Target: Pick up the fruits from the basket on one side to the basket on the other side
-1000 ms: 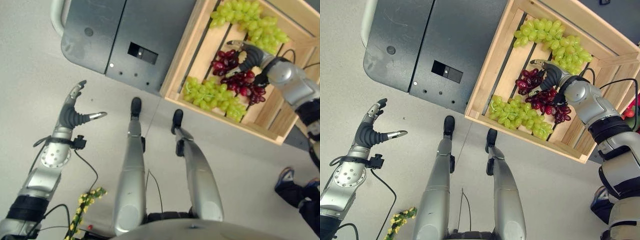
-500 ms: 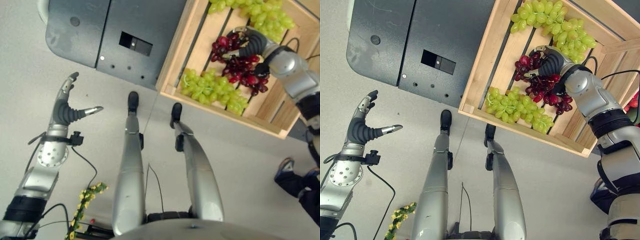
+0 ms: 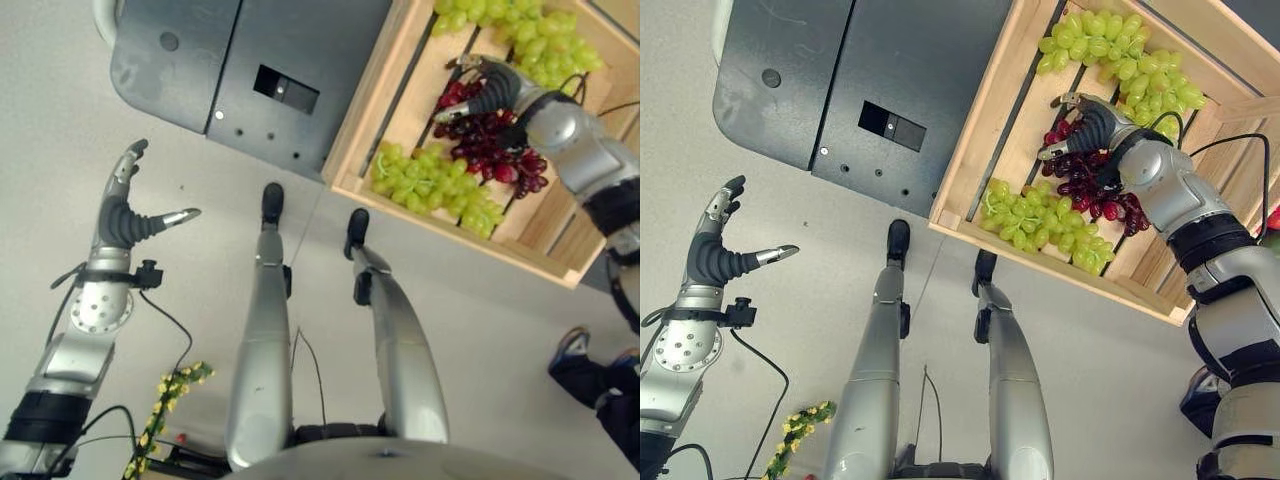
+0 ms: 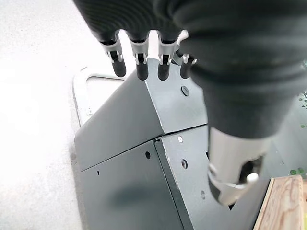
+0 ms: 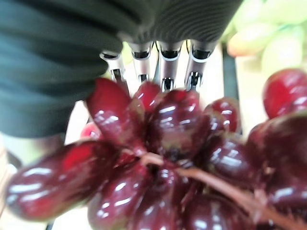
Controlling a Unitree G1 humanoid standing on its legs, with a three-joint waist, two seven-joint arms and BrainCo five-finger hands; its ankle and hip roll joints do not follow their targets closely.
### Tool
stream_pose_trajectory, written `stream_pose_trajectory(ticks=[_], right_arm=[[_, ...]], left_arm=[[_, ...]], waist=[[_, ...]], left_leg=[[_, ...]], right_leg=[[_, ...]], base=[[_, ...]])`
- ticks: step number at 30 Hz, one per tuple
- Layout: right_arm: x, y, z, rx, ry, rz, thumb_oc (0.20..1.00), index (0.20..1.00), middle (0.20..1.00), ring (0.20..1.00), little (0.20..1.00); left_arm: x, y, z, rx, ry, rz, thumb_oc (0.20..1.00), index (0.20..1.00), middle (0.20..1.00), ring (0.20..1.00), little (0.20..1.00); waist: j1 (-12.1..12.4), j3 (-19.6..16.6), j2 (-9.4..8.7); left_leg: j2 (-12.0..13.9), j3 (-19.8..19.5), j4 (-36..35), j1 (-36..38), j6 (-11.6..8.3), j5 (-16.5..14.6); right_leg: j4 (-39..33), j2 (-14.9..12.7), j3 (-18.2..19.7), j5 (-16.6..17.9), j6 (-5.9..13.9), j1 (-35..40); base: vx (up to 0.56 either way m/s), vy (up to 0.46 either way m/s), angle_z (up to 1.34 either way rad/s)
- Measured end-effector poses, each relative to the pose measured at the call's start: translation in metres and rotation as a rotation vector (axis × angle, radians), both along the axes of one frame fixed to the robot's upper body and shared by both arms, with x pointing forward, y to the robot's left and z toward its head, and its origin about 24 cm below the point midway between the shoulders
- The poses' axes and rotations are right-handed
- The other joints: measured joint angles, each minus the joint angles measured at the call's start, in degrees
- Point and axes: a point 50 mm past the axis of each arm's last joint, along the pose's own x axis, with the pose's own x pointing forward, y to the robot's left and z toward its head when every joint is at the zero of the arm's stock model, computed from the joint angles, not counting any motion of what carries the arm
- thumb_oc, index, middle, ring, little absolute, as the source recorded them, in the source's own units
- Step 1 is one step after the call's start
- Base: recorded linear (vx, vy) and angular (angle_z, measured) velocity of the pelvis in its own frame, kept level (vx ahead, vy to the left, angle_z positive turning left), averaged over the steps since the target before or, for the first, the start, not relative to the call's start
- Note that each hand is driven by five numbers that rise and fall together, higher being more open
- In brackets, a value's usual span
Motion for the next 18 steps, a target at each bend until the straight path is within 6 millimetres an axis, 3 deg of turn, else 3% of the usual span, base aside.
stream_pose_trajectory(ticks=[8, 18], right_arm=[[-0.003, 0.006, -0.004, -0.005, 0.012, 0.038, 1.0, 1.0, 1.0, 1.0, 1.0], [-0.02, -0.003, -0.006, -0.112, 0.068, 0.081, 1.0, 1.0, 1.0, 1.0, 1.0]], left_arm=[[0.0, 0.0, 0.0, 0.0, -0.002, 0.002, 1.0, 1.0, 1.0, 1.0, 1.0], [-0.001, 0.002, 0.002, 0.01, -0.005, 0.003, 1.0, 1.0, 1.0, 1.0, 1.0]], waist=[[-0.3, 0.0, 0.0], [-0.2, 0.0, -0.02]], left_leg=[[0.0, 0.0, -0.1, 0.4, -0.01, 0.0], [-0.1, -0.1, -0.1, 0.5, 0.06, 0.0]], right_leg=[[0.0, 0.1, 0.0, 0.0, -0.01, 0.3], [-0.1, 0.1, -0.2, 0.0, 0.0, 0.7]], base=[[0.0, 0.0, 0.0], [0.0, -0.001, 0.01]])
